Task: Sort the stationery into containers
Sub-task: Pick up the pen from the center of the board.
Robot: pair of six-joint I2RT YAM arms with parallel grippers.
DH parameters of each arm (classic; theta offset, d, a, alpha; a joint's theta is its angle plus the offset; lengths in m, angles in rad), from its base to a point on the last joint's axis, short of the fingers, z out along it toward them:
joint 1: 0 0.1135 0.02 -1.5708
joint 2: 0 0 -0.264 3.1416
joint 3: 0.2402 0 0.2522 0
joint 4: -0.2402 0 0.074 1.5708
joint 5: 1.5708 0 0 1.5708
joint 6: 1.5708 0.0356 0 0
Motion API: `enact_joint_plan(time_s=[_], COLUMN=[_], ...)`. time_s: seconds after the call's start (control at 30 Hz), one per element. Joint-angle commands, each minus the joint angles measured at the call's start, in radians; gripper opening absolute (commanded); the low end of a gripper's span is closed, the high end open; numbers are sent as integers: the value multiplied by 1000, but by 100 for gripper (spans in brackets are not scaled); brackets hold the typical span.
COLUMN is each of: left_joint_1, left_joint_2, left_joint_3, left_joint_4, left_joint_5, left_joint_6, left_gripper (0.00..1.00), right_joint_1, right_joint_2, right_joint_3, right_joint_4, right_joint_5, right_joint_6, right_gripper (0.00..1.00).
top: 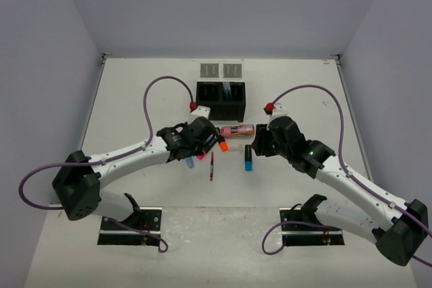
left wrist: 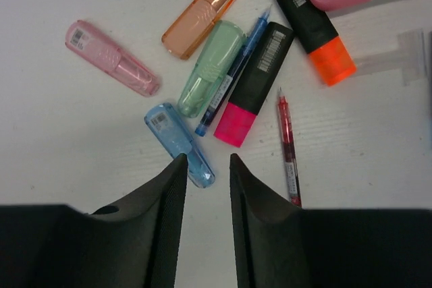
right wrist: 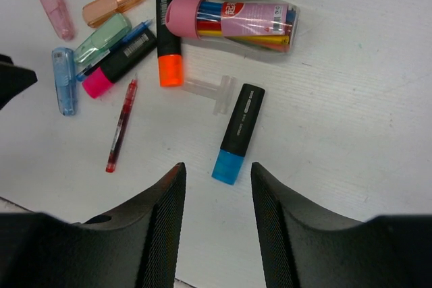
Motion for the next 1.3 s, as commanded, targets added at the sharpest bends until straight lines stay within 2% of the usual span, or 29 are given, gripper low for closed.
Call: enact_joint_plan(time_s=[0.0, 0.17, 0.27, 0.47, 0.6, 1.27], left_joint_1=[43, 75, 100, 107, 122, 151], left_joint_2=[111, 225, 272, 321, 356, 425], left_joint_3=[104, 162, 184, 200, 195, 142], left_joint_4=[94, 90, 108, 122, 140, 171], left_joint_5=[81, 116, 157, 175, 191, 242], left_joint_6=[127, 191, 212, 227, 231, 232], left_gripper=[29, 28, 21, 21, 15, 19], right_joint_1=[2, 2, 2, 2, 2, 2], right_joint_2=[-28, -64, -91, -128, -145, -143], right_joint_3=[-35, -51, -60, -69, -71, -50], right_joint_4=[46, 59, 71, 68, 72, 63], right_joint_5=[-40, -81, -104, -120, -133, -146], right_joint_6=[4, -9, -15, -22, -26, -35], right_gripper=[44, 44, 43, 41, 39, 37])
